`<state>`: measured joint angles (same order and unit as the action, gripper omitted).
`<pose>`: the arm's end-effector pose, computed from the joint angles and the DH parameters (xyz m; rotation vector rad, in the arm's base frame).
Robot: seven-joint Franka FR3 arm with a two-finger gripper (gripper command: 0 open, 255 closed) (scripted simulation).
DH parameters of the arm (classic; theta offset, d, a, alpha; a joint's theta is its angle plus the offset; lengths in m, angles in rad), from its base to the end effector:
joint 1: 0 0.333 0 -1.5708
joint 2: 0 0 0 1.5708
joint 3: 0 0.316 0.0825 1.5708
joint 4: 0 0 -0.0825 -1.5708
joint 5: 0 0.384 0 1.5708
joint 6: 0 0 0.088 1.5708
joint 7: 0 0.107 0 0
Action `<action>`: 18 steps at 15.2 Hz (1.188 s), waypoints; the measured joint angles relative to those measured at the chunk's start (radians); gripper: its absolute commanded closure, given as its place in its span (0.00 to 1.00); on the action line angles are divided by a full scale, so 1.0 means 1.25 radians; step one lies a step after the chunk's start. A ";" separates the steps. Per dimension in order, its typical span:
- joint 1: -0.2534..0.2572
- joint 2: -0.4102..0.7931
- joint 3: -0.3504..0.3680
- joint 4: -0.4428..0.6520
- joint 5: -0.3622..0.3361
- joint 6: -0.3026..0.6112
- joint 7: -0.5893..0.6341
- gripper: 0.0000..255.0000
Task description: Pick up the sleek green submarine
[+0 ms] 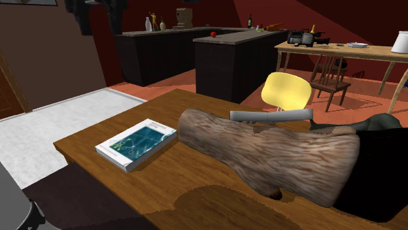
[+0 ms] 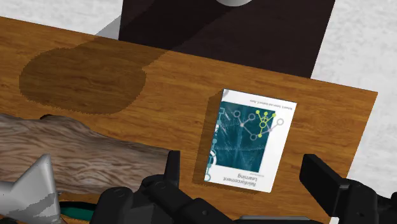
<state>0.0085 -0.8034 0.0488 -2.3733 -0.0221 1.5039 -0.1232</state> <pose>0.2941 0.0187 0.5818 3.0750 0.2522 -0.1063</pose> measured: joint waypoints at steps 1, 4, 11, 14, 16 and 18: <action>0.000 0.000 0.000 0.000 0.000 0.000 0.000 0.00; 0.003 0.029 -0.034 -0.010 -0.032 0.036 -0.067 0.00; 0.013 0.170 -0.132 -0.009 -0.120 0.172 -0.277 0.00; 0.020 0.237 -0.167 0.005 -0.145 0.228 -0.361 0.00; 0.023 0.288 -0.191 0.014 -0.160 0.271 -0.419 0.00; 0.029 0.350 -0.212 0.045 -0.169 0.306 -0.477 0.00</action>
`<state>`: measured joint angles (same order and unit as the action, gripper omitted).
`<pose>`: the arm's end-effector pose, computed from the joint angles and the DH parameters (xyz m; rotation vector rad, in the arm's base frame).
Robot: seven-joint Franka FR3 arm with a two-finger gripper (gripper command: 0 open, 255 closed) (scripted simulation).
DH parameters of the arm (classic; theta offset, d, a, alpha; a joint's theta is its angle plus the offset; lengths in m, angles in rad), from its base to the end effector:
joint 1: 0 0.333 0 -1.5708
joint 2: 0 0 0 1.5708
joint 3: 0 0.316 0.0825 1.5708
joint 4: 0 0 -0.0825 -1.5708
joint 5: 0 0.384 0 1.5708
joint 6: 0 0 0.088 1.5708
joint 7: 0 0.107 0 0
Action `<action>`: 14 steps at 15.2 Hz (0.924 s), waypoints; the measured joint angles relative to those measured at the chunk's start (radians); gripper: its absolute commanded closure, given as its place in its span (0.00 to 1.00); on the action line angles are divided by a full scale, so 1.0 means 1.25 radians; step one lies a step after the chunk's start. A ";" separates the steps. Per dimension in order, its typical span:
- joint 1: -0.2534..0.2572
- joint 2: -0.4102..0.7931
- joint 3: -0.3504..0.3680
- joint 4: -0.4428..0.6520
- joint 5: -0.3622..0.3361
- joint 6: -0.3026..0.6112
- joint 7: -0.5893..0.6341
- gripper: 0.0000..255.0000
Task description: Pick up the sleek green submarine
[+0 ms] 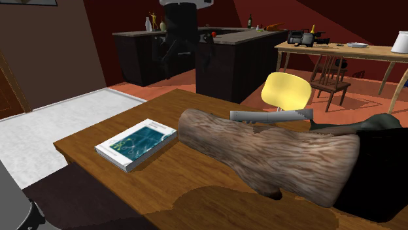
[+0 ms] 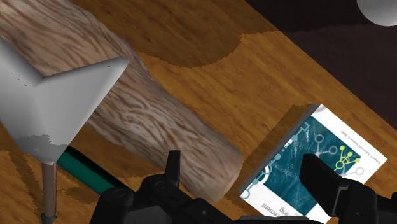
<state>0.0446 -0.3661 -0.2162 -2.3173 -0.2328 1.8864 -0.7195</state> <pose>0.4241 -0.0960 0.4759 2.8804 0.9623 -0.1867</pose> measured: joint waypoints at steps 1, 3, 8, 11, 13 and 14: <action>0.002 0.037 -0.011 0.013 -0.003 0.026 -0.028 0.00; 0.007 0.088 -0.025 0.035 -0.006 0.056 -0.083 0.00; 0.009 0.249 -0.056 0.126 0.004 0.135 -0.229 0.00; 0.007 0.345 -0.061 0.190 0.018 0.171 -0.312 0.00; 0.004 0.405 -0.058 0.233 0.027 0.191 -0.361 0.00; 0.001 0.436 -0.055 0.257 0.033 0.199 -0.386 0.00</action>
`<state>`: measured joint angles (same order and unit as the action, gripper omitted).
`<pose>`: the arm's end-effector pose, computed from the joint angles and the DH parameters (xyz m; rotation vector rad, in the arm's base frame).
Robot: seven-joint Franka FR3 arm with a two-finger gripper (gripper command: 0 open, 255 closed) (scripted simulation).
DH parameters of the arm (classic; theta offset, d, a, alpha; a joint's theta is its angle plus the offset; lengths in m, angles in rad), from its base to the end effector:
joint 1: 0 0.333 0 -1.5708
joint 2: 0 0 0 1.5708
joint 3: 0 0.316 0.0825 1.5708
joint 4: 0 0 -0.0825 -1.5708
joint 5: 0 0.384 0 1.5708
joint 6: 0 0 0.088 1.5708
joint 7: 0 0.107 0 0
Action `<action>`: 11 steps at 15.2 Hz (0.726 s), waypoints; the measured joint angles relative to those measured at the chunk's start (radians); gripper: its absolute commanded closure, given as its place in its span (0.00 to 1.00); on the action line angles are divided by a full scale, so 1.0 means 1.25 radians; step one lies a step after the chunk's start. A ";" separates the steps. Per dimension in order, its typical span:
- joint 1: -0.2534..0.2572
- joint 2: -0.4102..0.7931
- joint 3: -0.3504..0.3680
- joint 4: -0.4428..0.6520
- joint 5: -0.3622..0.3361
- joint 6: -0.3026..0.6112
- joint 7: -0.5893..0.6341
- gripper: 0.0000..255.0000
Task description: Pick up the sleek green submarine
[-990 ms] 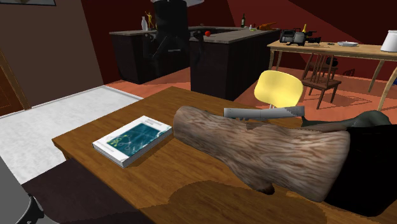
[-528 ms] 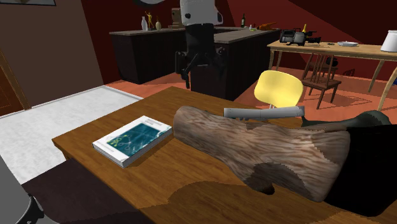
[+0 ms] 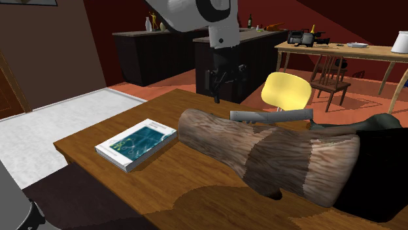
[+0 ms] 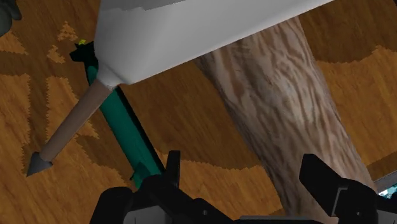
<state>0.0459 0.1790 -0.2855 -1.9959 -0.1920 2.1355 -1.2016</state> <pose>0.5667 -0.1422 0.3738 2.5763 1.5292 -0.2478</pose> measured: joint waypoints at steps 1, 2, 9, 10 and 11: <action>-0.006 0.034 0.002 0.028 0.006 0.009 -0.029 0.00; -0.009 0.065 0.006 0.053 0.010 0.016 -0.052 0.00; -0.037 0.280 0.046 0.260 0.027 0.036 -0.202 0.00; -0.040 0.306 0.052 0.287 0.026 0.036 -0.221 0.00; -0.044 0.327 0.056 0.311 0.026 0.035 -0.235 0.00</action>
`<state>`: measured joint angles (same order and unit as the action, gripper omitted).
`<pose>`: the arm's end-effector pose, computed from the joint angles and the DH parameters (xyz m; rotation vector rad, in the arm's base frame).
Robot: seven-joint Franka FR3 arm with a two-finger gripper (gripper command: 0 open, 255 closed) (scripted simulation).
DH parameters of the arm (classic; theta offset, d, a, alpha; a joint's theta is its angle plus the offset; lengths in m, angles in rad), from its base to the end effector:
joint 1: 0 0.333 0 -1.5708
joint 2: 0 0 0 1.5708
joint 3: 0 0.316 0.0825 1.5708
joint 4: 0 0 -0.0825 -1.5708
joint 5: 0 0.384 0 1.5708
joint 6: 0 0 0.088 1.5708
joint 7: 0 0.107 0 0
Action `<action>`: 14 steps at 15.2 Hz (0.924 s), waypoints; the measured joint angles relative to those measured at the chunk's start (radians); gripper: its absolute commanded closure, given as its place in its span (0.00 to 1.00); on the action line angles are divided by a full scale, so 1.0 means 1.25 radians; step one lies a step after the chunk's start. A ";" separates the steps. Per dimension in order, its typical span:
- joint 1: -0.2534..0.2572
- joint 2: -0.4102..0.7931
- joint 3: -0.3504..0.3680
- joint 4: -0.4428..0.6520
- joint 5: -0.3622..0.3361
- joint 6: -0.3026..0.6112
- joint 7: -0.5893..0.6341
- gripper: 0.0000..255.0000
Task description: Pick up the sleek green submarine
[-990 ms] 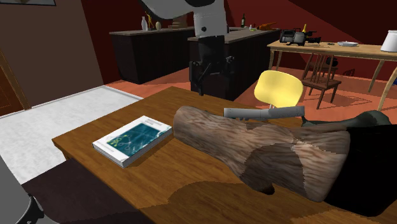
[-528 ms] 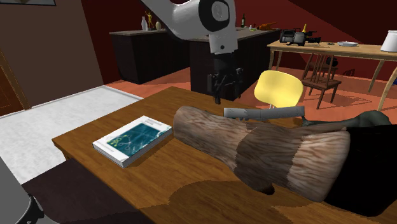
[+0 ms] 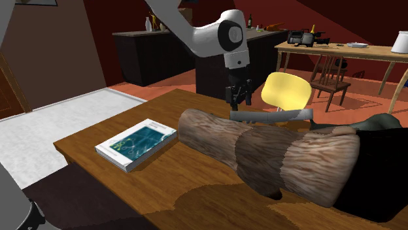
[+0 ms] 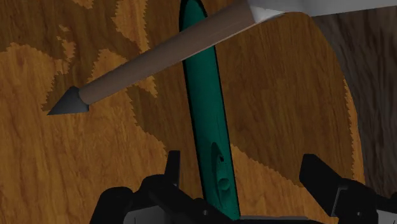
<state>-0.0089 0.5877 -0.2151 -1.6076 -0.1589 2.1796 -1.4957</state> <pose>0.6764 -0.1401 0.2930 2.2734 1.9116 -0.2872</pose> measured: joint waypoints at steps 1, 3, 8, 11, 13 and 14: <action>-0.001 0.014 0.002 0.014 0.000 0.001 -0.006 0.00; -0.004 0.032 0.004 0.019 0.001 0.014 -0.009 0.00; -0.006 0.062 0.006 0.012 0.001 0.051 -0.004 0.00; -0.007 0.068 0.007 0.012 0.001 0.056 -0.002 1.00; -0.006 0.068 0.007 0.012 0.001 0.057 -0.002 1.00; -0.006 0.068 0.007 0.012 0.001 0.057 -0.002 1.00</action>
<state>-0.0169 0.6724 -0.2067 -1.5929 -0.1573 2.2507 -1.4985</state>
